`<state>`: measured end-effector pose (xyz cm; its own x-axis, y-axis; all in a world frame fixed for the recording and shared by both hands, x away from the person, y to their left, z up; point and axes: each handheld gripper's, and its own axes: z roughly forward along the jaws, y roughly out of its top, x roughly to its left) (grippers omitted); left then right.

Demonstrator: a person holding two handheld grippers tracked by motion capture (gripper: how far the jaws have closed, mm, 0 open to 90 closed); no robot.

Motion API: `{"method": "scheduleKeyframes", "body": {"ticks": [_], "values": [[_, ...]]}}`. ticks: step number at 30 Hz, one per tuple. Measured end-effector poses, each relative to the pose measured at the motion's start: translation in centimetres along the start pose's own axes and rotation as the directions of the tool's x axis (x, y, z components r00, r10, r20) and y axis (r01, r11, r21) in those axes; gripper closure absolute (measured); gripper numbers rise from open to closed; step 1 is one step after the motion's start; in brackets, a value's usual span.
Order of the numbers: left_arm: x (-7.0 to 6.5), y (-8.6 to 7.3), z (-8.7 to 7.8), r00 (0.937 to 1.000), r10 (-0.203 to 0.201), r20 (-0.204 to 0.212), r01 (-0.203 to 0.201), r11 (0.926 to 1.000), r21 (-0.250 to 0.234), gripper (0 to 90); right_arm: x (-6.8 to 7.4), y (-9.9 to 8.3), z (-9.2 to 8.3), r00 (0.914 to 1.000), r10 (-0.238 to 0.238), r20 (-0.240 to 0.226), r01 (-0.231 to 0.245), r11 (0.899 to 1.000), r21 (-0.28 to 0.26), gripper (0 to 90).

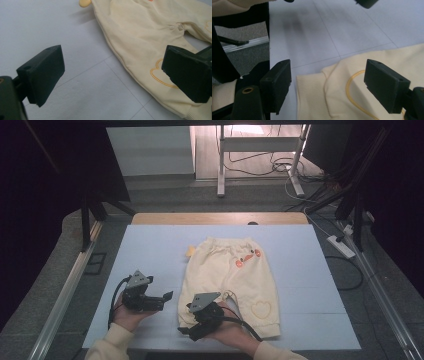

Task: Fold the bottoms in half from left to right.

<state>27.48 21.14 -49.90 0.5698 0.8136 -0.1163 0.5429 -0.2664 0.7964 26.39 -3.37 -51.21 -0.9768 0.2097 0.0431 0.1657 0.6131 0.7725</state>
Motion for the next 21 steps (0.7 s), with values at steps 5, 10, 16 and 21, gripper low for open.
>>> {"method": "scheduleKeyframes", "body": {"ticks": [5, 10, 16, 21], "values": [[0.0, 0.0, 0.1, 1.0, -0.001, 0.002, 0.001, 1.0, 0.007, 5.0, 0.5, 0.0, 1.1, 0.9998, -0.013, -0.014, 0.014, 0.999, 0.047, 23.4], [0.0, 0.0, 0.1, 1.0, -0.001, 0.0, 0.001, 0.9999, 0.011, 5.1, 0.6, -0.1, 1.7, 0.9997, -0.019, -0.014, 0.02, 0.997, 0.071, 23.6], [0.0, -0.1, 0.1, 1.0, -0.005, -0.004, 0.005, 1.0, 0.008, 5.1, 0.6, -0.3, 2.4, 0.9994, -0.031, -0.013, 0.032, 0.994, 0.108, 24.3], [0.0, -0.1, 0.1, 1.0, -0.002, -0.006, 0.003, 1.0, 0.009, 5.0, 0.7, -0.4, 2.7, 0.999, -0.044, 0.001, 0.044, 0.989, 0.142, 27.3]]}}
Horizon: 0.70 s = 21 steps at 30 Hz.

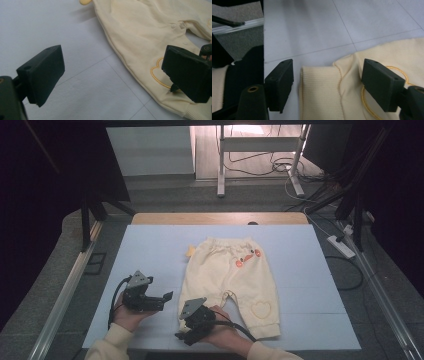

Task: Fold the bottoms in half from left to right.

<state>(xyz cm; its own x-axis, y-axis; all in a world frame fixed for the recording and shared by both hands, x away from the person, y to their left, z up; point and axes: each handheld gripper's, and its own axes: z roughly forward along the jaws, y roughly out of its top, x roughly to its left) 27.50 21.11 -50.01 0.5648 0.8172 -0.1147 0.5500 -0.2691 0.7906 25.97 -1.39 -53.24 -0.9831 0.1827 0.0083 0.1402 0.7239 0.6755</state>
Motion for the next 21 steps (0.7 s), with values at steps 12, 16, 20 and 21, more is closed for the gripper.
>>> {"method": "scheduleKeyframes", "body": {"ticks": [12, 16, 20, 21], "values": [[0.1, 0.0, 0.0, 1.0, -0.002, 0.0, 0.002, 1.0, -0.002, 5.0, -0.6, 0.0, -0.8, 0.9978, 0.02, 0.063, -0.02, 1.0, 0.012, 73.1], [0.1, 0.0, 0.1, 1.0, -0.002, 0.002, 0.002, 1.0, -0.001, 5.2, -0.5, 0.0, -1.3, 0.9983, 0.024, 0.054, -0.025, 1.0, 0.007, 74.6], [0.0, 0.2, 0.2, 1.0, -0.002, 0.002, 0.002, 1.0, -0.003, 5.3, -0.6, 0.1, -1.8, 0.9982, 0.043, 0.042, -0.042, 0.999, -0.025, 75.1], [0.0, 0.3, 0.3, 1.0, -0.003, 0.004, 0.003, 1.0, -0.003, 5.4, -0.6, 0.1, -2.0, 0.9982, 0.043, 0.041, -0.042, 0.999, -0.032, 75.2]]}}
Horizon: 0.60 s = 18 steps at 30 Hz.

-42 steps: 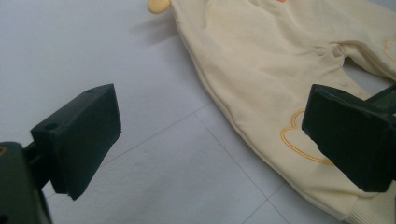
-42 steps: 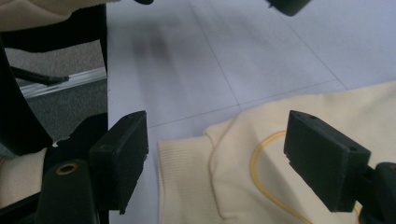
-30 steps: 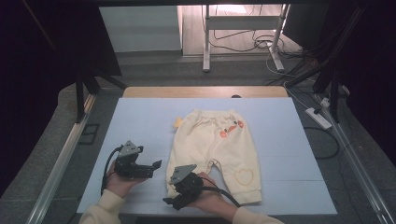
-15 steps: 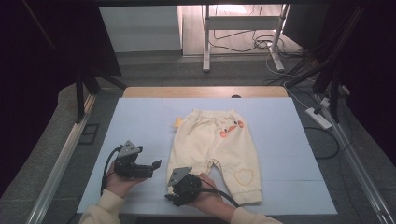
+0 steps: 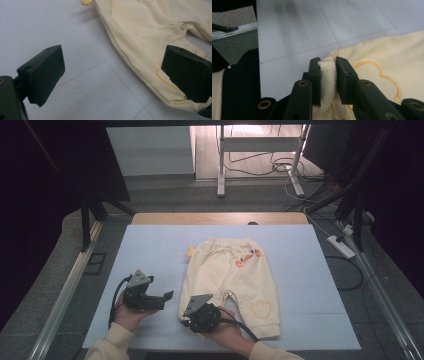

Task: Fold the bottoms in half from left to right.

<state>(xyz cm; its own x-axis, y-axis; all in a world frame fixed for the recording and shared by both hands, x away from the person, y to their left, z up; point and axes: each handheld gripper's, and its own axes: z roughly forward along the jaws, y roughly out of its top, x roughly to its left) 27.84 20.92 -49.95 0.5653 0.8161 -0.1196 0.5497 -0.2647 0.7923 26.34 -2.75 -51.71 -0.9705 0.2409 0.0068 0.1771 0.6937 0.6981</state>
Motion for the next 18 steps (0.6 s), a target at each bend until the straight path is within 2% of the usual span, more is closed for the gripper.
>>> {"method": "scheduleKeyframes", "body": {"ticks": [6, 10, 18], "values": [[-0.1, 0.8, 0.4, 1.0, 0.005, -0.001, -0.005, 1.0, -0.004, 5.4, 0.1, 0.0, -0.4, 1.0, -0.007, 0.007, 0.007, 0.999, -0.034, 75.3], [-0.3, 1.5, 0.7, 1.0, 0.002, 0.009, -0.002, 0.9999, -0.013, 6.1, 0.3, 0.0, -0.5, 0.9999, -0.009, 0.006, 0.009, 0.999, -0.037, 75.3], [0.0, 2.9, 1.9, 0.9997, -0.011, 0.024, 0.011, 0.9999, 0.0, 7.5, 0.6, 0.1, -0.6, 0.9998, -0.018, -0.001, 0.018, 0.999, -0.042, 75.3]]}}
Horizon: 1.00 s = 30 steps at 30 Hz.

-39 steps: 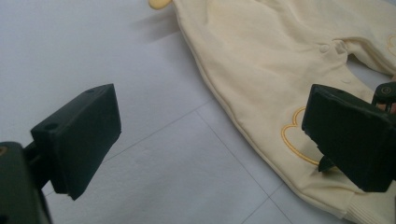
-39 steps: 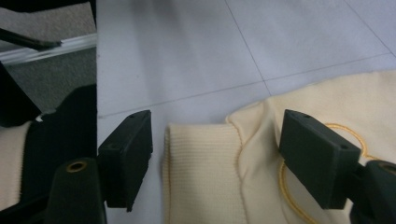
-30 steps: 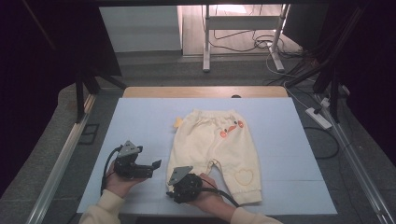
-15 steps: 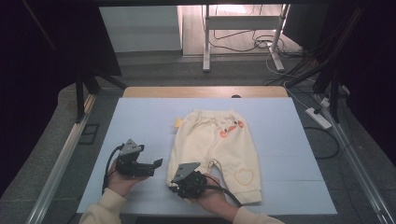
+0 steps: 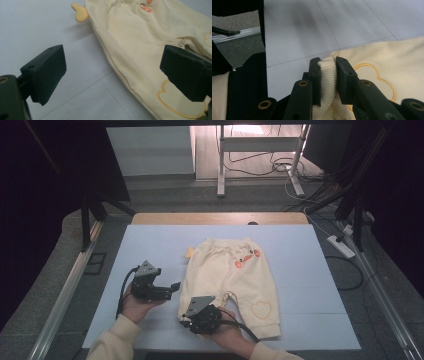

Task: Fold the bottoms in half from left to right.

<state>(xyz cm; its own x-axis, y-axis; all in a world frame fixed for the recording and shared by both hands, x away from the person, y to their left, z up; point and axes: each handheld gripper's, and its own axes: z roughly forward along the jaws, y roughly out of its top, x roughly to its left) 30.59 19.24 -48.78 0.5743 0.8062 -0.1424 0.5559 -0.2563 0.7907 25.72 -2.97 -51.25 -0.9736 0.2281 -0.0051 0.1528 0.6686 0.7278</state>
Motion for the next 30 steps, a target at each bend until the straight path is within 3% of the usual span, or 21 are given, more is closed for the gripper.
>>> {"method": "scheduleKeyframes", "body": {"ticks": [11, 30], "values": [[1.0, 3.0, 3.1, 0.9994, -0.014, 0.03, 0.014, 0.9998, 0.018, 10.2, 0.0, -0.1, 0.0, 1.0, -0.007, -0.005, 0.007, 1.0, 0.003, 75.2], [2.1, 5.2, 7.1, 0.9993, -0.029, 0.026, 0.027, 0.997, 0.073, 10.5, -0.1, -0.2, -0.1, 0.9999, -0.011, -0.009, 0.011, 1.0, -0.006, 75.1]]}}
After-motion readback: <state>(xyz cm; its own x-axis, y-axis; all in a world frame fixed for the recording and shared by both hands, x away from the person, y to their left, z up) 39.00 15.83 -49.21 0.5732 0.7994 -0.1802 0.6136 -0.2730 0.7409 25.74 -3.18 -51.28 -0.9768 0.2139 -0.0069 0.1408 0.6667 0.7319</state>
